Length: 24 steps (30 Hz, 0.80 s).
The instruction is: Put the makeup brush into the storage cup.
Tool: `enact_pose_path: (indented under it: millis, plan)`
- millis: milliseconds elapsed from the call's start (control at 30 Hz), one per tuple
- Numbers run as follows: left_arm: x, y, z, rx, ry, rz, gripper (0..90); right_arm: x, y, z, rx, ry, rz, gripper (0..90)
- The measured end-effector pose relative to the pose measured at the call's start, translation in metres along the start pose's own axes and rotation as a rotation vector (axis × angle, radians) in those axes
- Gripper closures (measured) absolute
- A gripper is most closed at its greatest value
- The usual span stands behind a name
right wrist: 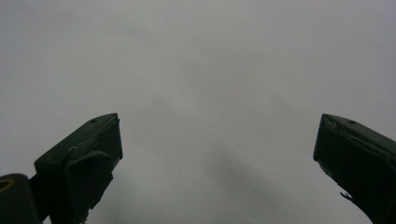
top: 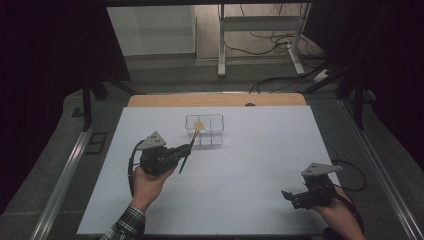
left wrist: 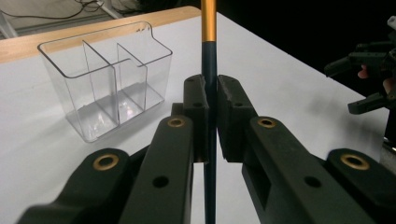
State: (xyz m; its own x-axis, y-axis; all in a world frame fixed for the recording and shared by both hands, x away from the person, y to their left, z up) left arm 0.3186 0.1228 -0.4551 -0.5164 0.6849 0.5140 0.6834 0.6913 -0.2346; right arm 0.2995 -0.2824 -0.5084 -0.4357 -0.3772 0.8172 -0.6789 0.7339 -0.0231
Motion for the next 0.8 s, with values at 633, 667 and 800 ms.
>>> enact_pose_path:
  millis: [633, 667, 800]
  plan:
    - [-0.006, 0.005, -0.012, 0.005, -0.050, -0.031, 83.8, 0.001, -0.001, -0.001, -0.011, -0.014, -0.003, 1.2]
    - [-0.007, 0.005, -0.013, 0.003, -0.050, -0.031, 83.8, 0.001, -0.001, -0.001, -0.011, -0.016, -0.003, 1.2]
    - [-0.010, 0.005, -0.016, 0.004, -0.056, -0.037, 83.8, 0.001, -0.001, -0.001, -0.009, -0.017, -0.003, 1.2]
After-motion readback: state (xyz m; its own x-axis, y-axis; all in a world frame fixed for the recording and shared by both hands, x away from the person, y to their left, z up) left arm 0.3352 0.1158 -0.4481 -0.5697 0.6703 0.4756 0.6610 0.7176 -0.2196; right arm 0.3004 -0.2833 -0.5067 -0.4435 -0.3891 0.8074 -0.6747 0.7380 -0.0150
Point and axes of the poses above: each handheld gripper's, and its own axes: x roughly backward along the jaws, z roughly out of its underside, y roughly to its left, the point moved 5 cm from there along -x, roughly forward along the jaws, and after that the axes turned 6 degrees about y, right-handed, at the moved point
